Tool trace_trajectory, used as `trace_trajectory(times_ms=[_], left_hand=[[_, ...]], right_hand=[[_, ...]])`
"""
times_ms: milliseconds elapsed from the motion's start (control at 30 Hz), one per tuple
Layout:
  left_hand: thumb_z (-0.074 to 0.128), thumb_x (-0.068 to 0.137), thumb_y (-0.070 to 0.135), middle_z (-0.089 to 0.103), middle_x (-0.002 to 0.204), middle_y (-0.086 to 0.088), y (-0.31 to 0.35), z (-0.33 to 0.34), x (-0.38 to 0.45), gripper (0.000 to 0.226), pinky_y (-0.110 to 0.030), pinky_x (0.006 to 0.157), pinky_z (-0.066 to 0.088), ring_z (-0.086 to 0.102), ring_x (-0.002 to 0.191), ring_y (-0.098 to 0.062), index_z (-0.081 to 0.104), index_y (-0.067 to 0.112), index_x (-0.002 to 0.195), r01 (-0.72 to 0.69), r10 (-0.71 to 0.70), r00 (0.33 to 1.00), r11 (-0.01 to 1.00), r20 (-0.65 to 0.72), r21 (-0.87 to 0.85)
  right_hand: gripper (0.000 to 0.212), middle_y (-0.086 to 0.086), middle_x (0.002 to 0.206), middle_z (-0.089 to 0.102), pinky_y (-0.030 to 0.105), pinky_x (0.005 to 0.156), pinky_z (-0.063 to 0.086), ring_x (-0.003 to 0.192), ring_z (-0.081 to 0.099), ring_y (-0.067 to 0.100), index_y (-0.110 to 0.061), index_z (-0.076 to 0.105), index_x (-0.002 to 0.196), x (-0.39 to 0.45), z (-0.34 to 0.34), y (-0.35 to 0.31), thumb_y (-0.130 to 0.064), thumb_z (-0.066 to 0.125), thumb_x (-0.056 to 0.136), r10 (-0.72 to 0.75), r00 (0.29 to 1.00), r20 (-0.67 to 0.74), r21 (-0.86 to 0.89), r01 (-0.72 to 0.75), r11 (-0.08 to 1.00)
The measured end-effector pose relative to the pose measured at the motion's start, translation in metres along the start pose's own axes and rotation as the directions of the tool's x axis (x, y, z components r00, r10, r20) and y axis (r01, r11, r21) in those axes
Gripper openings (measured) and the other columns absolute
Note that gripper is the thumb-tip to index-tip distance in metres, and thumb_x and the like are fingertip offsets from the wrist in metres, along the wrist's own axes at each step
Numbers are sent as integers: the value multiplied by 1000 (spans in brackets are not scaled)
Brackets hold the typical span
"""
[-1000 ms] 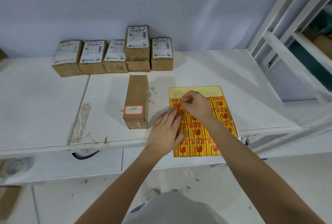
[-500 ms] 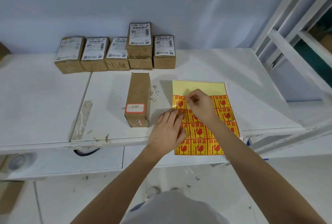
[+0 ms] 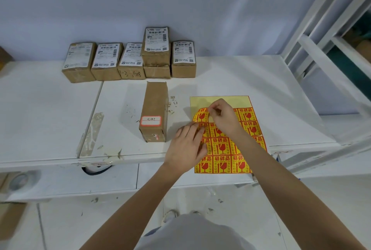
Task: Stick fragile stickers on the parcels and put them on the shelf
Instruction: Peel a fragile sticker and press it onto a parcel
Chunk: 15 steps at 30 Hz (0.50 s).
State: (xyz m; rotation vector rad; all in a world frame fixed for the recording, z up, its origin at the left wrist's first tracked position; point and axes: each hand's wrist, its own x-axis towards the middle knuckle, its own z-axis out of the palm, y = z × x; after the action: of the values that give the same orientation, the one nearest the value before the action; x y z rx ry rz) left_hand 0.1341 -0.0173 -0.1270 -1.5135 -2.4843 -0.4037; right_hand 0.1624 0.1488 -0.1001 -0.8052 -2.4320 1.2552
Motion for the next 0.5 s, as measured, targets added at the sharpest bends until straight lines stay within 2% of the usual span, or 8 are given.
trace_trajectory(times_ms=[100,200,267,367,433,500], left_hand=[[39,89,38,61,118,-8,1,-2,0,47,-35,94,46,54,114,-23,61,10,120,1,-1,1000,1000,-2,-10],[40,89,37,62,117,-8,1,-3,0,46,-35,91,46,54,110,-21,61,9,119,-5,5,1000,1000,-4,-14],[41,89,36,62,116,-8,1,-3,-1,46,-35,90,46,55,108,-21,61,9,119,-9,9,1000,1000,2,-20],[41,88,36,63,116,-8,2,-4,-1,46,-34,90,46,55,108,-21,62,9,119,-6,6,1000,1000,14,-26],[40,88,36,63,116,-7,3,-5,1,46,-34,91,47,57,108,-21,62,9,118,9,-8,999,1000,34,-29],[39,88,36,63,116,-6,4,-7,4,47,-34,93,47,58,107,-21,63,10,118,36,-35,997,999,69,-22]], right_hand=[[4,4,92,65,42,83,50,91,62,24,-19,53,91,2,1,-1,-18,56,92,36,999,-6,29,-35,999],[5,6,90,64,40,79,52,89,63,26,-17,53,89,4,-1,-5,-15,56,92,70,997,-42,67,-67,995],[3,5,89,62,32,74,51,87,62,24,-14,54,91,7,-4,-7,-12,56,92,94,993,-73,97,-87,991],[4,5,90,61,14,66,45,83,57,15,-7,57,94,7,-10,-12,-9,58,91,109,991,-83,154,-95,983],[9,1,87,60,18,69,48,83,58,15,-8,56,95,6,-14,-17,-11,62,88,125,988,-88,204,-105,973],[14,-2,85,59,31,75,52,85,60,20,-10,55,95,5,-19,-22,-12,66,86,138,986,-91,241,-112,964]])
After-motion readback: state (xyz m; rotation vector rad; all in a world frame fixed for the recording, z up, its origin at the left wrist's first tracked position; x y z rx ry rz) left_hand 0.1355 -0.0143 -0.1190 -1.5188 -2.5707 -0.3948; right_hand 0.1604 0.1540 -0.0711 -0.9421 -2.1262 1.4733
